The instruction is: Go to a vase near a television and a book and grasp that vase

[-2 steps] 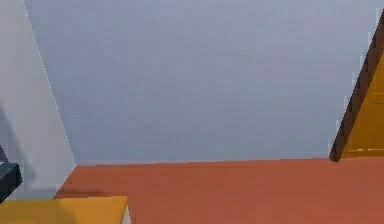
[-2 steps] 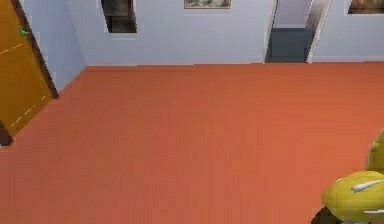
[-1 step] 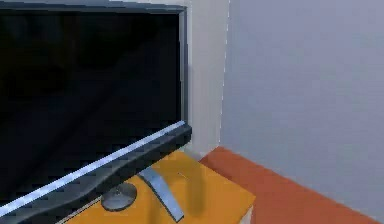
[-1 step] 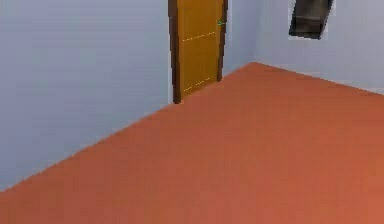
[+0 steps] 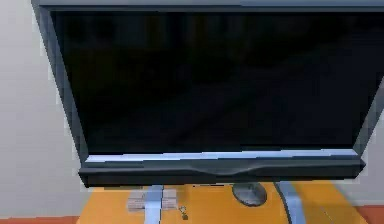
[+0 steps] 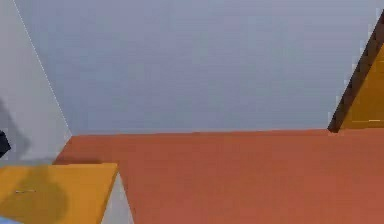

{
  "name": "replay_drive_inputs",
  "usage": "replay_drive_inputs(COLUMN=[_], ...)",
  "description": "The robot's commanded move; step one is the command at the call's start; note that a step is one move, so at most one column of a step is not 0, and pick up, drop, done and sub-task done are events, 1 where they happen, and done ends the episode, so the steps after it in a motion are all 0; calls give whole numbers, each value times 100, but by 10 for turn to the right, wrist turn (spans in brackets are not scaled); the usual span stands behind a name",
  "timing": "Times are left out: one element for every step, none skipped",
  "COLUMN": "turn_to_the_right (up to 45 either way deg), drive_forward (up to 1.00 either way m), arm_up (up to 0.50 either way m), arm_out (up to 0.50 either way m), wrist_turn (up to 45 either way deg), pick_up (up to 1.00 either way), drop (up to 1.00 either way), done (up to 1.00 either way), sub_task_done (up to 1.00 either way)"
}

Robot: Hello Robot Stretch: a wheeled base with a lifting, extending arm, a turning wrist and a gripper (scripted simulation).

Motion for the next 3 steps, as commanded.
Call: replay_drive_inputs(turn_to_the_right=[-450, -210, 0], drive_forward=[0, 0, 0], arm_up=[0, 0, 50], arm_out=[0, 0, 0], wrist_turn=[0, 0, 0], pick_up=[0, 0, 0], drop=[0, 0, 0], done=[0, 0, 0], sub_task_done=[0, 0, 0])
